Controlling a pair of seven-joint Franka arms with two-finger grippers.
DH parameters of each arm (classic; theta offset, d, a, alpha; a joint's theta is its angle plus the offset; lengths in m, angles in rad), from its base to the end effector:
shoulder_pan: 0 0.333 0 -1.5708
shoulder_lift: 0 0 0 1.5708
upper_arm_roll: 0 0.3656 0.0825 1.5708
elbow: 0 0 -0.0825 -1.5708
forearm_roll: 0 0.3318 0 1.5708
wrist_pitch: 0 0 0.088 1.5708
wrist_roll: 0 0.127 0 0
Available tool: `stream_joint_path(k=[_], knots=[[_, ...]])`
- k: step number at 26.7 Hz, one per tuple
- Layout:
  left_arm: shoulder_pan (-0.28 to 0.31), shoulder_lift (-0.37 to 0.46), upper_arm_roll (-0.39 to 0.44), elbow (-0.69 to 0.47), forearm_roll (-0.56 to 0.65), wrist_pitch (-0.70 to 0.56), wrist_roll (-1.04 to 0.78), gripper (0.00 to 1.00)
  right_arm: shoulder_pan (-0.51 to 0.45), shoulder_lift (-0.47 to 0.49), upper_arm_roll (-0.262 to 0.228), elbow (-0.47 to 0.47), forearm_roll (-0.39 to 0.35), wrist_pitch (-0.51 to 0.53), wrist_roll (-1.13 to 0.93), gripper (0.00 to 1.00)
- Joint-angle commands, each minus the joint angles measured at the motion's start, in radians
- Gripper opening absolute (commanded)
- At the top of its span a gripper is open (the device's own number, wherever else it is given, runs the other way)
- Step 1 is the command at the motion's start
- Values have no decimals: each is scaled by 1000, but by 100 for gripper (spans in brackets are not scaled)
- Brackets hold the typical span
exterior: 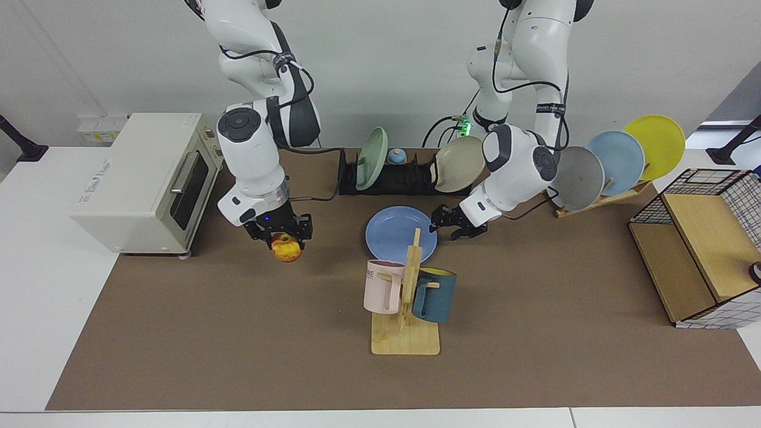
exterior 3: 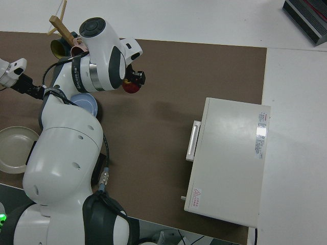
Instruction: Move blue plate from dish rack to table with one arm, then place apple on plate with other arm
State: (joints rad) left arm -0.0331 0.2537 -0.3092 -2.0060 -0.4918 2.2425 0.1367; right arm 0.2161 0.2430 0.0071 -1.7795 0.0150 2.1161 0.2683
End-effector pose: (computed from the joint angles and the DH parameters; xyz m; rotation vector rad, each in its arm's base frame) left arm 0.5322 -0.2008 0.4025 2.6779 -0.2102 -0.0848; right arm 0.5870 0.1338 0.4792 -3.1004 0.0815 -0.1353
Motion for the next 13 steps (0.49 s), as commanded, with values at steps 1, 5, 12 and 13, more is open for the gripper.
stream_joint_path(k=[1,5,12,13], knots=[[-14,-13,9,61,148,-26,-101,90,43,-25,5,-14,13,-15,92,0],[-8,-65,12,98,226,-115,-132,93,101,-30,7,-14,31,-15,166,0],[-1,-227,18,136,335,-331,-173,99,207,-18,5,-18,74,62,307,0],[-1,-252,18,136,347,-368,-174,99,226,-14,5,-18,71,73,337,0]])
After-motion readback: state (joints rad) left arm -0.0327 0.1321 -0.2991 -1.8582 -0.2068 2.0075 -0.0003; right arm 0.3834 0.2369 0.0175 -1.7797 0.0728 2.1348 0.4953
